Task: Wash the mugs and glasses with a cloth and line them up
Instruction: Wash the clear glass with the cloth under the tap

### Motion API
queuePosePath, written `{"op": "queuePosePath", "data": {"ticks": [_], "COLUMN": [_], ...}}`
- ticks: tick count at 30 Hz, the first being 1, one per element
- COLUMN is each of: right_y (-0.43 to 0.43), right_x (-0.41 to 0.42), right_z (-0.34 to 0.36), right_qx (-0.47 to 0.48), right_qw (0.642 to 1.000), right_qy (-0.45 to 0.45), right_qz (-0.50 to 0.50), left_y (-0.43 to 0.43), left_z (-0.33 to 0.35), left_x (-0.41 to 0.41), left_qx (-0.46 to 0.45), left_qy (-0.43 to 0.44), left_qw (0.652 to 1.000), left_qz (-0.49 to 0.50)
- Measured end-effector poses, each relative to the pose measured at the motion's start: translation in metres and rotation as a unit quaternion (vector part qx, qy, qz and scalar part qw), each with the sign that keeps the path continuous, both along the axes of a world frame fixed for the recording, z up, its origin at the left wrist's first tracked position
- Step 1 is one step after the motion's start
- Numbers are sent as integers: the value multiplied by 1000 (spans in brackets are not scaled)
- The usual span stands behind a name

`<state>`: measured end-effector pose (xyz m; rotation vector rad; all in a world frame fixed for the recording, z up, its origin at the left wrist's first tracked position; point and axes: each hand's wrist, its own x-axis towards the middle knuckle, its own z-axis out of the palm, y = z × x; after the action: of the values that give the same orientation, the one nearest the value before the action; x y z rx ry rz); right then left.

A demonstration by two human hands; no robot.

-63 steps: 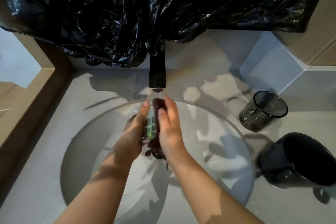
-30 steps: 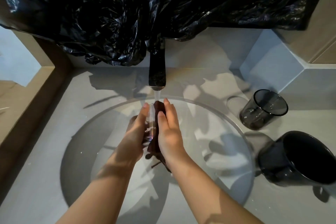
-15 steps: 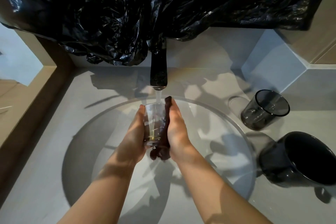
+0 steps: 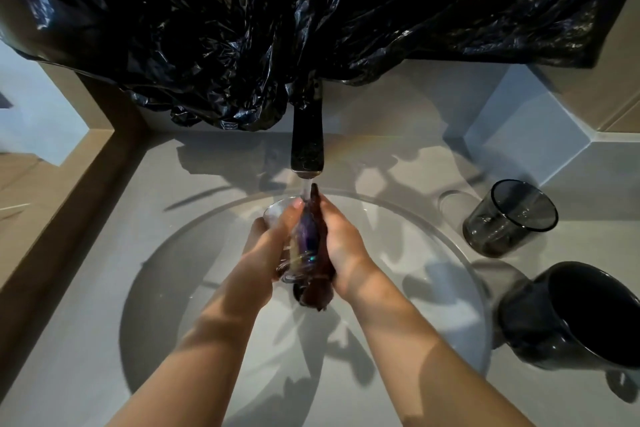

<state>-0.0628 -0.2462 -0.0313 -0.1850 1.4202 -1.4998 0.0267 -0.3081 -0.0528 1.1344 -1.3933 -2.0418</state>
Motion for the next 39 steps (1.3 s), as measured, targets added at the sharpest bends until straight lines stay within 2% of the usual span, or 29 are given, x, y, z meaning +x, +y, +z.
{"op": "queuePosePath", "data": {"ticks": [2,3,5,7,8,9,10,11,12,13,14,15,16,18,20,24,28,30,32,35,37,39], "right_y": [6,7,10,17,19,19,19,17,13,9,6,6,7,9,10,11,15,14,14,16,18,21], "right_x": [3,9,23,35,36,32,27,21,16,13,12,13,16,17,14,10,6,4,6,10,10,3], "right_z": [1,0,-14,-22,-21,-21,-20,-16,-12,-5,-4,-3,-2,-2,-1,-5,-10,-10,-5,-7,-8,-6], "right_qx": [1,-7,-42,-60,-69,-86,-93,-85,-64,-50,-40,-37,-43,-55,-46,2,30,19,12,-37,-31,-27], "right_qw": [1000,1000,988,932,900,877,873,891,937,977,996,996,991,980,971,969,975,968,964,974,977,981], "right_qy": [-23,13,150,358,429,472,478,446,344,204,60,-45,-108,-165,-193,-211,-192,-217,-233,-180,-155,-151], "right_qz": [-3,-8,-15,14,23,31,30,26,4,-26,-45,-64,-71,-97,-131,-132,-108,-127,-125,-130,-144,-117], "left_y": [1,1,-2,-1,3,7,8,9,9,10,11,12,15,20,23,3,-21,-20,-15,-5,-4,-9], "left_z": [2,3,0,-5,-5,-5,-6,-3,0,5,10,13,15,16,18,19,17,17,15,11,14,20], "left_x": [-4,-7,-10,-7,-4,-3,-1,-1,-2,-5,-8,-12,-13,-14,-13,-3,6,2,-3,-6,-6,-3], "left_qx": [4,5,31,68,86,107,119,120,113,100,89,79,65,41,46,-3,-40,-62,-42,-3,16,33], "left_qy": [17,18,-6,0,26,50,64,71,74,79,88,92,93,85,67,-48,-31,-21,1,22,23,7], "left_qw": [999,998,989,987,987,986,985,987,989,990,989,986,983,982,989,999,984,986,994,999,998,995], "left_qz": [27,61,146,145,131,120,105,83,68,66,81,113,143,166,122,-25,-170,-153,-103,-43,-47,-92]}}
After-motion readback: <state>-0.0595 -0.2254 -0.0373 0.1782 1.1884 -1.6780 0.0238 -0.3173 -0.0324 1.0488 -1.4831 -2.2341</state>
